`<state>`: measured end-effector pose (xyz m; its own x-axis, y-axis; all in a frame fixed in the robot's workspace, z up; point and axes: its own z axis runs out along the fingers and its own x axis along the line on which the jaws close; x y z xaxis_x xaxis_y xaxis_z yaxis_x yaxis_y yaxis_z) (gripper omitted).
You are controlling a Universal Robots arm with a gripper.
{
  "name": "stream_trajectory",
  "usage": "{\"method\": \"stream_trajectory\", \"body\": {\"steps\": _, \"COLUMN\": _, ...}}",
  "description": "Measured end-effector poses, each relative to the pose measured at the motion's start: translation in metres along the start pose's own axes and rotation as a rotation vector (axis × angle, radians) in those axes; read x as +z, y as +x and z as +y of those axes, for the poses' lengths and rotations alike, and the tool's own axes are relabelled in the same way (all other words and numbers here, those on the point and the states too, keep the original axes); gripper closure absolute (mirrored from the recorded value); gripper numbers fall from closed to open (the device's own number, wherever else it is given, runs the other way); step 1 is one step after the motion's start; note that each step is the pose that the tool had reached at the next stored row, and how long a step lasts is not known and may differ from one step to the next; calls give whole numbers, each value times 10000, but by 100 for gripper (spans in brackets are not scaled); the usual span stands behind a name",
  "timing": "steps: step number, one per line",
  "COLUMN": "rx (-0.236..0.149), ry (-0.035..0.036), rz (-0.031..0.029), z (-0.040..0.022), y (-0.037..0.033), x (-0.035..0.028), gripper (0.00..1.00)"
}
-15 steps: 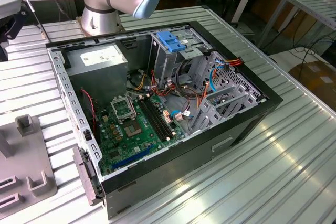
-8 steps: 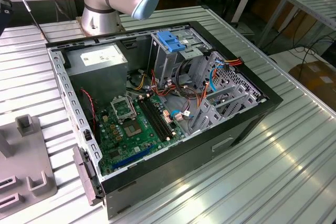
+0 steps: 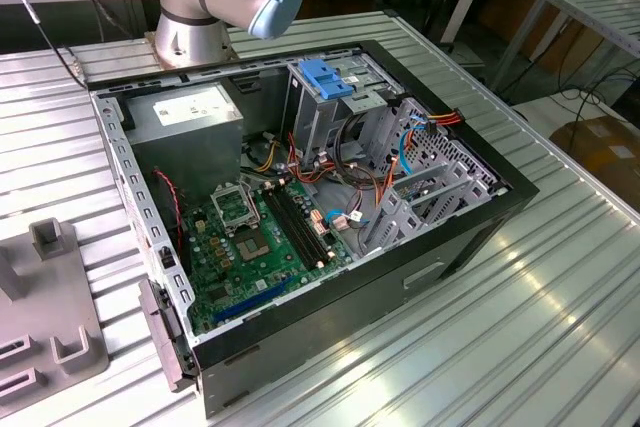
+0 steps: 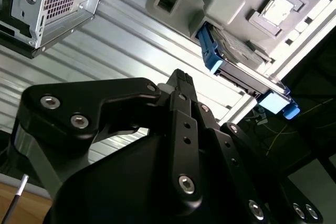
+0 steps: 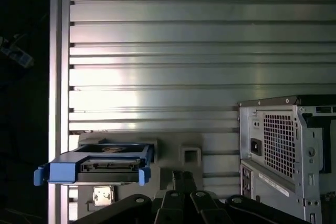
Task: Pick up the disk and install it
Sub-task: 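Reach for the disk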
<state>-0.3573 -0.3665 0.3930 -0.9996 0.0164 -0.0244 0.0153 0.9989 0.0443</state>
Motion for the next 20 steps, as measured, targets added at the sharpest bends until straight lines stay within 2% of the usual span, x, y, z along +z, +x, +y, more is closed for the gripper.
{"method": "stream_trajectory", "body": {"steps": 4, "rx": -7, "ry": -1, "rz": -1, "z": -2, "y": 122, "x": -2, "gripper": 90}}
{"method": "stream_trajectory", "body": {"steps": 14, "rx": -7, "ry": -1, "rz": -2, "z": -8, "y": 484, "x": -11, "gripper": 90}}
{"method": "stream_trajectory", "body": {"steps": 15, "rx": -6, "ry": 0, "rz": 1, "z": -9, "y": 563, "x": -14, "gripper": 90}}
{"method": "stream_trajectory", "body": {"steps": 19, "rx": -6, "ry": 3, "rz": 1, "z": -12, "y": 678, "x": -17, "gripper": 90}}
{"method": "stream_trajectory", "body": {"steps": 20, "rx": -6, "ry": 25, "rz": -1, "z": -13, "y": 690, "x": -17, "gripper": 90}}
